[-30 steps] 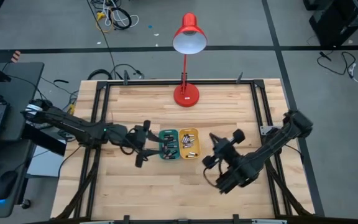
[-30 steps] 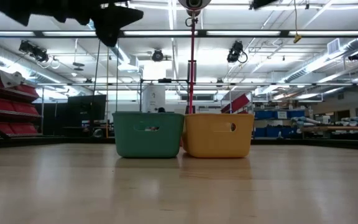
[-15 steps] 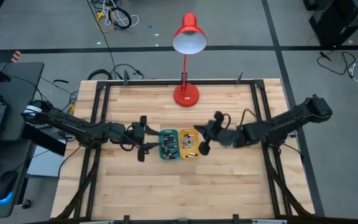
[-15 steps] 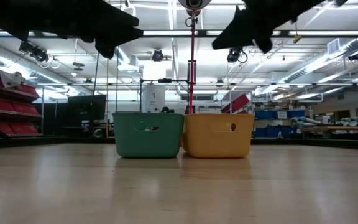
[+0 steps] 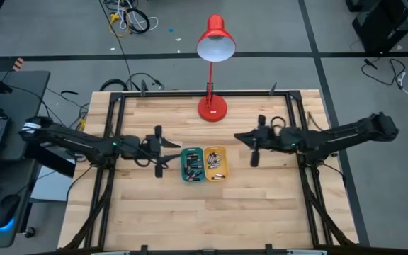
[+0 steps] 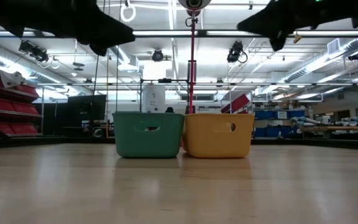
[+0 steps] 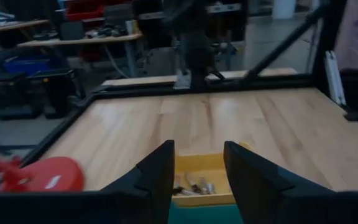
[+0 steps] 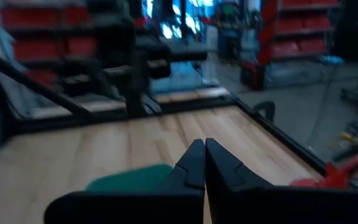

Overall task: Sort batteries
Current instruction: Return to Home Position

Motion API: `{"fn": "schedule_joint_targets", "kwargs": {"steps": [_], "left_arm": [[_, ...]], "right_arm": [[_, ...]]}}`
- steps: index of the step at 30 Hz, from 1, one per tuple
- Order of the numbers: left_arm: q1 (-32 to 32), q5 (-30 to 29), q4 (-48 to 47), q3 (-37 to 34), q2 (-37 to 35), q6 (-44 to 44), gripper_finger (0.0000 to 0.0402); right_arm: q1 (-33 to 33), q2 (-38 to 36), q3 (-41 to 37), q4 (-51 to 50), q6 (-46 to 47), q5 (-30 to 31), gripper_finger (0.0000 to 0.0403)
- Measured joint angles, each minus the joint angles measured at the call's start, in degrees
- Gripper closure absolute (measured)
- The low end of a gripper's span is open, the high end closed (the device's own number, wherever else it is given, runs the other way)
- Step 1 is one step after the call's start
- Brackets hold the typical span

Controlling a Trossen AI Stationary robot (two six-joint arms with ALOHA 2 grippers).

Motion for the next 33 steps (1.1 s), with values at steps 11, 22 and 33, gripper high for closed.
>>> {"fn": "schedule_joint_targets", "kwargs": {"steps": [11,22,33], "left_arm": [[2.1,0.0,-16.0,0.0,-18.5,-3.3,0.0277],[3.9,-0.2,-1.5,-5.6,-16.2,-0.1,0.0278],[8.0,0.1,16.3,-20.5,-16.3,-7.5,0.0309]], "right_arm": [[0.4,-20.4,-4.2,-13.8,-3.4,-9.7,0.0403],[-0.1,-30.7,-4.2,-24.9,-8.5,-9.5,0.0403],[-0.6,-37.9,-9.7,-20.3,-4.9,-12.3,0.0403]]}}
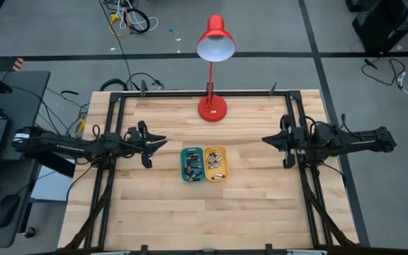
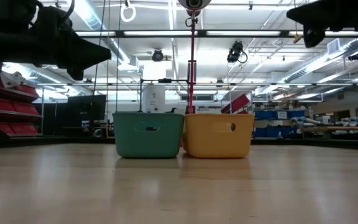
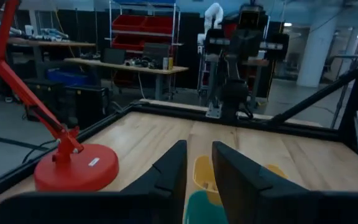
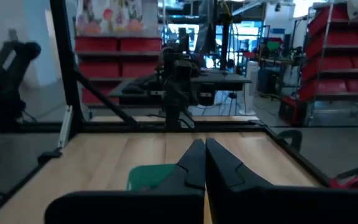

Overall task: Sort batteries
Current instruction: Return to Home Position

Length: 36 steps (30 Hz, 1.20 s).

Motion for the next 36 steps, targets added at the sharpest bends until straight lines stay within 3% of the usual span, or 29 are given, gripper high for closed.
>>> {"fn": "schedule_joint_targets", "kwargs": {"steps": [8,14,19,26,36], "left_arm": [[2.3,0.1,-2.6,0.9,-2.4,2.8,0.0341],[7.9,4.8,-18.8,4.5,-12.1,2.6,0.0361],[9.7,9.1,-24.1,3.6,-20.6,-0.2,0.037],[9.5,9.3,-25.1,-1.8,-27.8,-3.9,0.0371],[9.5,11.3,-27.2,-3.0,-28.6,-6.1,0.0372]], "right_arm": [[0.0,-4.6,-8.6,7.4,2.1,0.4,0.0403],[0.0,-11.0,-7.4,2.3,2.0,1.3,0.0403],[0.0,-17.1,-7.3,-2.1,2.1,1.6,0.0403],[-0.3,-16.5,-10.0,-2.8,6.3,1.1,0.0403],[-0.3,-16.5,-15.7,-2.4,11.6,1.1,0.0403]]}}
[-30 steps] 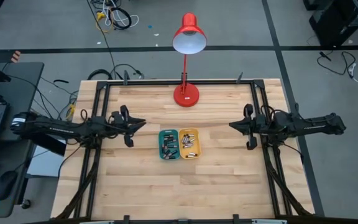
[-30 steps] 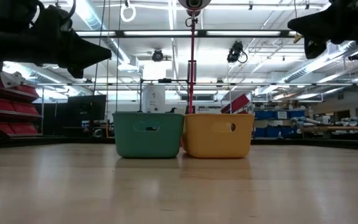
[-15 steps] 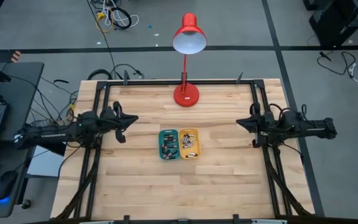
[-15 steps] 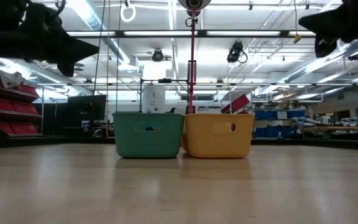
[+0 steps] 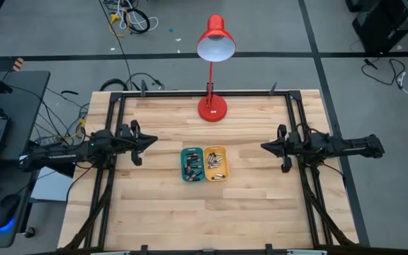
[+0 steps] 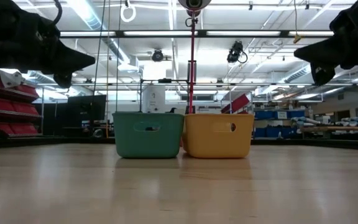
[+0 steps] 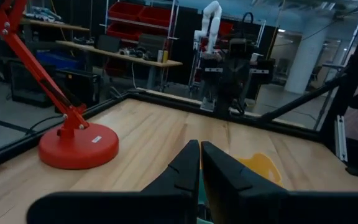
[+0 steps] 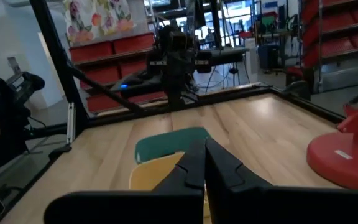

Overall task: Sort batteries
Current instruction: Return to Home Position

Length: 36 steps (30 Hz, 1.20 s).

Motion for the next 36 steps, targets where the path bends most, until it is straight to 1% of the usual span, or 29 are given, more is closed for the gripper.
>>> {"fn": "schedule_joint_targets", "kwargs": {"steps": [6,13,16,19,22,25,31,34,36], "left_arm": [[0.0,0.5,-1.1,0.0,0.0,0.0,0.0372],[0.0,0.1,-1.7,0.0,0.2,0.9,0.0372],[0.0,0.1,-0.5,0.0,0.1,1.6,0.0372],[0.0,1.5,-0.1,0.0,-0.4,1.6,0.0372],[0.0,2.8,1.7,0.0,-2.4,2.0,0.0372],[0.0,1.9,-1.3,0.0,-5.4,2.3,0.0372],[0.0,-1.2,-10.8,0.0,-11.8,-1.6,0.0386],[-0.4,-1.5,-11.6,0.0,-11.8,-3.5,0.0391],[-1.3,-3.2,-11.7,0.0,-11.8,-4.3,0.0391]], "right_arm": [[0.0,0.0,-2.4,4.3,-0.1,0.1,0.0403],[0.0,0.1,-2.5,4.3,-0.8,0.1,0.0403],[0.0,0.1,-2.5,4.3,-2.8,0.0,0.0403],[0.0,0.1,-2.5,4.3,-3.5,0.0,0.0403],[0.0,0.1,-2.5,4.3,-3.5,0.0,0.0403],[0.0,0.1,-2.5,4.3,-3.5,0.0,0.0403],[-0.9,0.1,-2.5,4.3,-4.0,0.5,0.0403],[-1.9,0.1,-2.5,4.3,-4.6,0.5,0.0403],[-2.3,0.1,-2.4,4.3,-4.6,0.5,0.0403]]}}
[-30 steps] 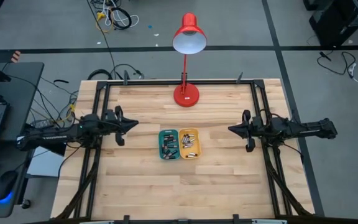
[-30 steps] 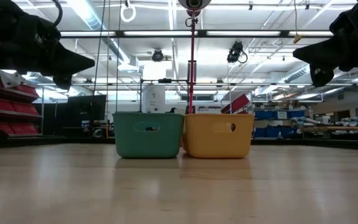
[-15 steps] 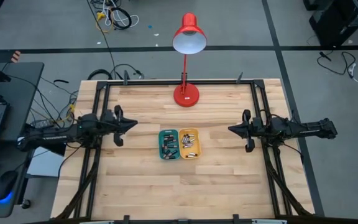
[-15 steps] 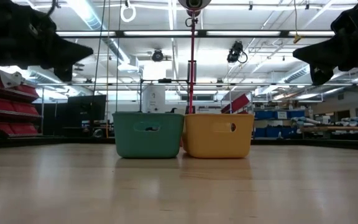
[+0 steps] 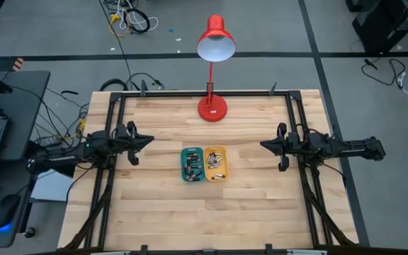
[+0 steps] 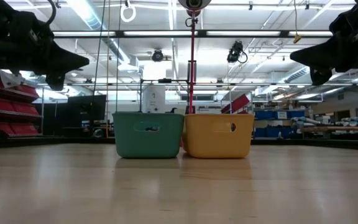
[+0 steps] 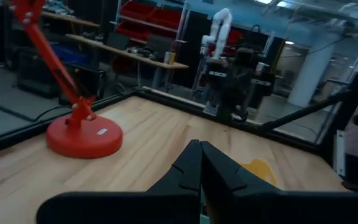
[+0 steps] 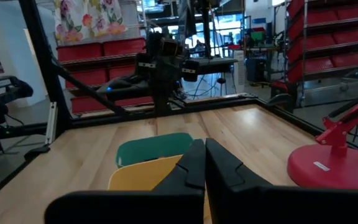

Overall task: Sort batteries
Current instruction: Return to Home Position

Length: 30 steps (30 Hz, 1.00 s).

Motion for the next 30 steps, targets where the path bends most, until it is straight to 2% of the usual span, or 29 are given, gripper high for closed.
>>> {"fn": "schedule_joint_targets", "kwargs": {"steps": [4,10,17,22,30], "left_arm": [[-2.8,-5.3,-0.8,0.0,0.1,-3.0,0.039],[-8.9,-7.9,-0.5,0.0,0.1,-2.8,0.039],[-12.2,-7.5,-0.5,0.0,0.0,2.7,0.039],[-12.2,-7.4,-0.7,0.0,0.0,3.1,0.039],[-12.2,-6.8,-0.8,0.0,3.3,2.9,0.0388]], "right_arm": [[-0.4,0.5,0.0,-0.1,-1.0,-0.4,0.0403],[-0.4,3.2,0.0,-0.1,-2.5,-0.5,0.0402],[-0.4,5.7,0.0,-0.1,0.3,-0.5,0.0402],[-0.4,5.8,0.0,0.4,6.9,-0.5,0.0399],[-0.4,5.8,0.0,0.4,7.0,-0.5,0.0398]]}}
